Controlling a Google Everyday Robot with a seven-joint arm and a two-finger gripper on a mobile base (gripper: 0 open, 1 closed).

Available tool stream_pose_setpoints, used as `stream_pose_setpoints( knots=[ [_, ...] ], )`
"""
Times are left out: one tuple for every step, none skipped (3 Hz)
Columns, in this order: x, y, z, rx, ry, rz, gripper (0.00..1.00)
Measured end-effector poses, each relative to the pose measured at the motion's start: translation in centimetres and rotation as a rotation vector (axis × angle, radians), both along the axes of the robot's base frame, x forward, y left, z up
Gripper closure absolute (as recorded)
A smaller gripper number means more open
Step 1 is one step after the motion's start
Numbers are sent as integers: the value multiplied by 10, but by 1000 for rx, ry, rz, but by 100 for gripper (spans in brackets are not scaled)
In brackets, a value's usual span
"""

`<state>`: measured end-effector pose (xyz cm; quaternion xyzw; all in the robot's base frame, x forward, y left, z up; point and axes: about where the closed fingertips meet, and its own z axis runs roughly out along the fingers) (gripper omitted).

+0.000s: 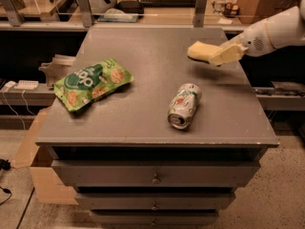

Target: Move sponge near 7up can

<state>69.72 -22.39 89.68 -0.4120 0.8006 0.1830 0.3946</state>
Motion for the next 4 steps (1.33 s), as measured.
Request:
stream_pose_setpoints(
  knots=[
    [-49,-25,5,-41,18,6,100],
    [-98,-52,9,-60,39,-20,100],
    [-137,-76,14,-59,41,-46,100],
    [-167,-82,15,-56,61,-7,100]
  ],
)
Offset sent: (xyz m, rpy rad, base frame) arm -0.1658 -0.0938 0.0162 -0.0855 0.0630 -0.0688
